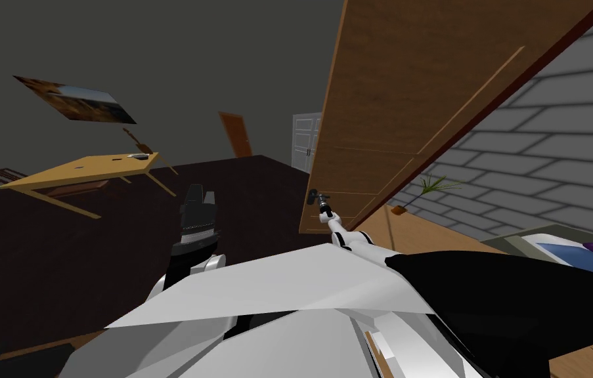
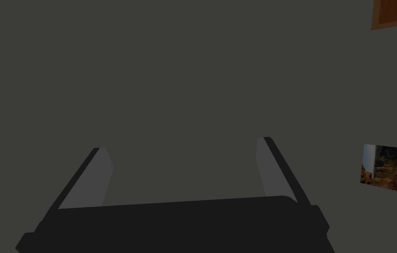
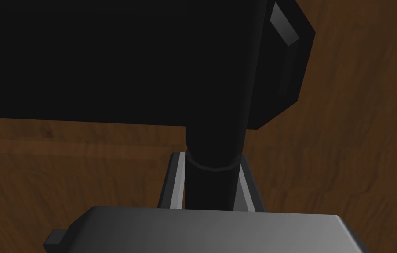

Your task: Push the door open

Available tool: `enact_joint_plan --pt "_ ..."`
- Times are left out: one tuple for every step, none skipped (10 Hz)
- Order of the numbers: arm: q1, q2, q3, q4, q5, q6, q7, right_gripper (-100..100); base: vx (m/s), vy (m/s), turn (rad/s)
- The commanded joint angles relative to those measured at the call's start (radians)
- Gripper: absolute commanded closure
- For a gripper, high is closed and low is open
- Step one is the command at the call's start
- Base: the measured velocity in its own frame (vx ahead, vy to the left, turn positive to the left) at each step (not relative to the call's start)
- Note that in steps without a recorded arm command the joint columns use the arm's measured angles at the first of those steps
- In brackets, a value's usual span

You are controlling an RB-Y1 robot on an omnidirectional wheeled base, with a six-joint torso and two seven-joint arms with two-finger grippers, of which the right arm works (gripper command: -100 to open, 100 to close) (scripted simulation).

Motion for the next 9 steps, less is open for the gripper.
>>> enact_joint_plan --pt "-0.004 -0.019 -0.022 0.005 -0.009 -0.001 0.007 100 0.182 0.088 -0.053" --pt "-0.002 -0.022 -0.032 0.006 -0.013 0.0 0.012 100 0.206 0.096 -0.072" --pt "0.0 -0.025 -0.042 0.007 -0.017 0.0 0.017 100 0.215 0.12 -0.078" --pt "0.001 -0.028 -0.051 0.008 -0.02 0.0 0.021 100 0.176 0.111 -0.082" --pt "0.001 -0.028 -0.051 0.008 -0.02 0.0 0.021 100 0.103 0.054 -0.035" --pt "0.004 -0.034 -0.068 0.01 -0.027 0.001 0.03 100 0.133 0.074 -0.041" --pt "0.006 -0.036 -0.075 0.011 -0.03 0.001 0.033 100 0.178 0.114 -0.077" --pt "0.007 -0.038 -0.081 0.011 -0.033 0.002 0.037 100 0.17 0.087 -0.065" --pt "0.008 -0.041 -0.09 0.012 -0.036 0.002 0.041 100 0.174 0.075 -0.057"
